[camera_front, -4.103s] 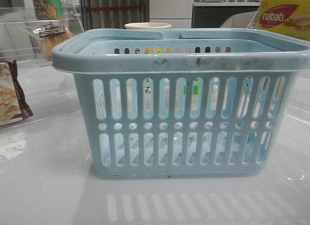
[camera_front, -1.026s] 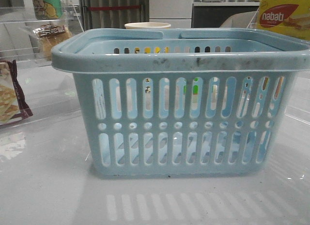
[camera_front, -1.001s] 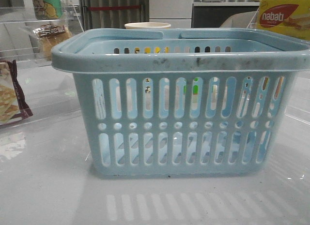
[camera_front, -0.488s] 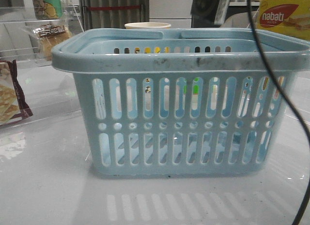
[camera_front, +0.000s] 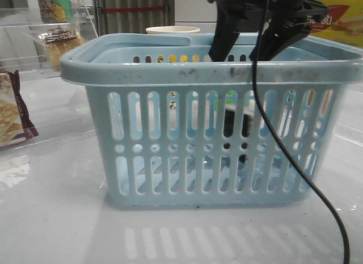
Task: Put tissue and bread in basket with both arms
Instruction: 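Carry the box over the basket and open the right gripper, then reach the left gripper toward the packaged bread cake on the shelf, then grasp the packaged bread cake with the left gripper and lift it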
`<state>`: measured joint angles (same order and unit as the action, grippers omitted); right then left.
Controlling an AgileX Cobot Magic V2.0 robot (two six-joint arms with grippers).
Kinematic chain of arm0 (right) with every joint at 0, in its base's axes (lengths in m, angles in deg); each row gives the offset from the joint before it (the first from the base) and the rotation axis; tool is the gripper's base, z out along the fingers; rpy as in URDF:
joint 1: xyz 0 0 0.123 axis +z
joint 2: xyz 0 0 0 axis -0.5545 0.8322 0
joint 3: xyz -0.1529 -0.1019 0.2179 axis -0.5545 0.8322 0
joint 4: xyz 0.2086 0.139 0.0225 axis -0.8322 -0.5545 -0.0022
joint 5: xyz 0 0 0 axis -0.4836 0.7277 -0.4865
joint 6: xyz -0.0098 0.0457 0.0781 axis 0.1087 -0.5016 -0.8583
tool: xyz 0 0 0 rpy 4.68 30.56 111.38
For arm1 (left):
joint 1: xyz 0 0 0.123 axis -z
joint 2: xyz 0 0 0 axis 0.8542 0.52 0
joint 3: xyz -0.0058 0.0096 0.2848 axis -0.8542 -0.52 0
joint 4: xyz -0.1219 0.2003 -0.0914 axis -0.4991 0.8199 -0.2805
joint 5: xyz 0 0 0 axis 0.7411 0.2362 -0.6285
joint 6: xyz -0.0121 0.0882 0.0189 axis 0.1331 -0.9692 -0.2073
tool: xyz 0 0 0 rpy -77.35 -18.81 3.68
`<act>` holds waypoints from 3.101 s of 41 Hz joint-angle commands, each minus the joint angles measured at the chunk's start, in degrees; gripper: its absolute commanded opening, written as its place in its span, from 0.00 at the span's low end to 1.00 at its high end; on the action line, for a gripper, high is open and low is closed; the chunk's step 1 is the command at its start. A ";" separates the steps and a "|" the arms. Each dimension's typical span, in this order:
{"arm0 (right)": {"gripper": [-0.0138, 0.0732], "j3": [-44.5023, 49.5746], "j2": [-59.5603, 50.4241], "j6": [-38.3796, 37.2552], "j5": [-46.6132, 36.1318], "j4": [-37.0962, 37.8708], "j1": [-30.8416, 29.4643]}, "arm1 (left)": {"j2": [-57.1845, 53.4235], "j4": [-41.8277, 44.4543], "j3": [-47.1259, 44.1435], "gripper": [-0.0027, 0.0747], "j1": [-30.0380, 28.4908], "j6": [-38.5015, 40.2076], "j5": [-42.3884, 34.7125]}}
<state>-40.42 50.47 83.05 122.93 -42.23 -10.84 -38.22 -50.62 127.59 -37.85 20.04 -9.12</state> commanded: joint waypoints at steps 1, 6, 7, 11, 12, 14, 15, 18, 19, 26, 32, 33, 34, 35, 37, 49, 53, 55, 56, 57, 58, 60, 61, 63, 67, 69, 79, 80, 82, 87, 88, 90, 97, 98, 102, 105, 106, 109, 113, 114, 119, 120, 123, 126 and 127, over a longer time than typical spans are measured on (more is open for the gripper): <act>0.77 -1.04 -6.15 4.33 -1.14 -0.27 0.64 | 0.03 -0.82 1.61 0.69 0.45 -0.18 -5.04; 0.75 2.03 -12.72 8.26 -1.12 0.18 2.93 | 0.03 -0.82 1.61 0.69 0.45 -0.18 -5.04; 0.75 2.74 -13.93 8.33 -1.36 0.45 3.23 | 0.03 -0.82 1.61 0.69 0.45 -0.18 -5.04; 0.75 6.82 -19.68 8.33 -2.42 1.15 3.59 | 0.03 -0.82 1.61 0.69 0.45 -0.18 -5.04; 0.75 8.10 -20.90 8.33 -2.81 1.28 3.59 | 0.03 -0.82 1.61 0.69 0.45 -0.18 -5.04; 0.75 10.37 -24.24 8.27 -3.38 2.04 3.59 | 0.03 -0.82 1.61 0.69 0.45 -0.18 -5.04; 0.75 11.63 -25.85 8.27 -3.56 2.57 3.59 | 0.03 -0.82 1.61 0.69 0.45 -0.18 -5.04; 0.75 14.68 -29.85 8.04 -3.83 4.26 3.59 | 0.03 -0.82 1.61 0.69 0.45 -0.18 -5.04; 0.75 15.81 -30.95 7.76 -3.76 4.83 3.59 | 0.03 -0.82 1.61 0.69 0.45 -0.18 -5.04; 0.75 22.07 -39.30 1.70 -3.29 10.49 2.39 | 0.03 -0.82 1.61 0.69 0.45 -0.18 -5.04; 0.75 26.12 -44.04 1.02 -3.57 10.91 1.95 | 0.32 -0.82 1.61 0.69 0.45 -0.18 -5.04; 0.75 26.57 -44.38 1.02 -3.57 10.91 1.95 | 0.79 -0.82 1.61 0.69 0.45 -0.18 -5.04; 0.75 26.86 -44.60 1.02 -3.47 10.91 1.95 | 0.96 -0.82 1.61 0.69 0.45 -0.08 -5.04; 0.75 27.16 -44.69 1.02 -3.32 10.91 1.95 | 1.41 -0.82 1.61 0.69 0.45 0.09 -5.04; 0.75 27.41 -44.69 1.02 -2.82 10.82 1.95 | 2.38 -0.82 1.61 0.70 0.45 0.45 -5.04; 0.75 27.49 -44.48 1.02 -2.16 10.82 1.95 | 16.45 1.64 10.23 0.87 0.34 0.45 -3.30; 0.75 27.49 -44.48 1.02 -2.16 10.82 1.95 | 22.28 2.94 15.18 0.87 -0.25 0.45 -2.89; 0.75 27.49 -44.48 1.02 -2.16 10.82 1.95 | 24.69 2.94 17.96 0.87 -1.45 0.45 -2.47; 0.75 27.49 -44.48 1.02 -2.16 10.82 1.95 | 26.27 2.84 19.18 0.87 -2.08 0.45 -2.33; 0.75 27.49 -44.48 1.02 -2.16 10.82 1.95 | 27.86 2.58 20.74 0.87 -3.01 0.45 -2.33; 0.75 27.49 -44.48 1.02 -2.16 10.82 1.95 | 29.03 2.47 21.92 0.87 -3.74 0.45 -2.45; 0.75 27.49 -44.48 1.02 -2.16 10.82 1.95 | 31.80 2.47 24.73 0.87 -5.43 0.45 -2.56; 0.75 27.49 -44.48 1.02 -2.16 10.82 1.95 | 33.00 2.47 25.97 0.87 -6.17 0.45 -2.46; 0.75 27.49 -44.48 1.02 -2.16 10.82 1.95 | 35.63 2.17 29.17 0.87 -7.88 0.45 -2.46; 0.75 27.49 -44.48 1.02 -2.16 10.82 1.95 | 40.78 1.78 34.11 0.86 -10.98 0.45 -2.84; 0.75 27.49 -44.48 1.02 -2.16 10.82 1.95 | 43.38 1.62 36.76 0.85 -12.36 0.45 -2.84; 0.75 27.49 -44.48 1.02 -2.16 10.82 1.95 | 55.42 1.06 46.90 0.85 -16.47 0.45 -5.02; 0.75 27.49 -44.48 1.02 -2.16 10.82 1.95 | 56.29 1.02 47.43 0.85 -16.59 0.45 -5.65; 0.75 27.49 -44.48 1.02 -2.16 10.82 1.95 | 58.08 1.02 48.37 0.85 -16.59 0.45 -7.34; 0.75 27.49 -44.48 1.02 -2.16 10.82 1.95 | 61.83 0.46 49.39 0.85 -16.39 0.45 -12.76; 0.75 27.49 -44.48 1.02 -2.16 10.82 1.95 | 62.42 0.46 49.39 0.85 -16.26 0.45 -13.91; 0.75 27.49 -44.48 1.02 -2.16 10.82 1.95 | 63.69 0.03 49.39 0.85 -16.17 0.45 -16.57; 0.75 27.49 -44.48 1.02 -2.16 10.82 1.95 | 67.58 -0.14 49.39 0.85 -15.56 0.45 -25.35; 0.75 27.49 -44.48 1.02 -2.16 10.82 1.95 | 67.89 -0.14 49.39 0.85 -15.56 0.45 -26.06; 0.75 27.49 -44.48 1.02 -2.16 10.82 1.95 | 69.42 -0.14 49.39 0.85 -15.56 0.45 -28.51; 0.75 27.49 -44.48 1.02 -2.16 10.82 1.95 | 70.21 -0.14 49.39 0.85 -15.56 0.45 -29.02; 0.75 27.49 -44.48 1.02 -2.16 10.82 1.95 | 70.45 -0.14 49.39 0.85 -15.56 0.45 -29.12; 0.75 27.49 -44.48 1.02 -2.16 10.82 1.95 | 70.96 -0.14 49.39 0.81 -15.56 0.45 -29.01; 0.75 27.49 -44.48 1.02 -2.16 10.82 1.95 | 71.18 -0.14 49.39 0.71 -15.56 0.45 -28.93; 0.75 27.49 -44.48 1.02 -2.16 10.82 1.95 | 71.18 -0.14 49.39 0.68 -15.56 0.45 -28.93; 0.75 27.49 -44.48 1.02 -2.16 10.82 1.95 | 71.18 -0.14 49.39 0.54 -15.56 0.45 -28.93; 0.75 27.49 -44.48 1.02 -2.16 10.82 1.95 | 71.18 -0.14 49.39 0.52 -15.56 0.45 -28.93; 0.75 27.49 -44.48 1.02 -2.16 10.82 1.95 | 71.18 -0.14 49.39 0.46 -15.56 0.45 -28.78; 0.75 27.49 -44.48 1.02 -2.16 10.82 1.95 | 70.72 -0.14 49.39 0.39 -15.56 0.45 -28.17; 0.75 27.49 -44.48 1.02 -2.16 10.82 1.95 | 70.43 -0.14 49.39 0.37 -15.56 0.45 -27.89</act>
<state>-11.37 6.37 84.12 124.14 -31.85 -8.51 36.23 -50.13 174.92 -53.54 20.15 -33.02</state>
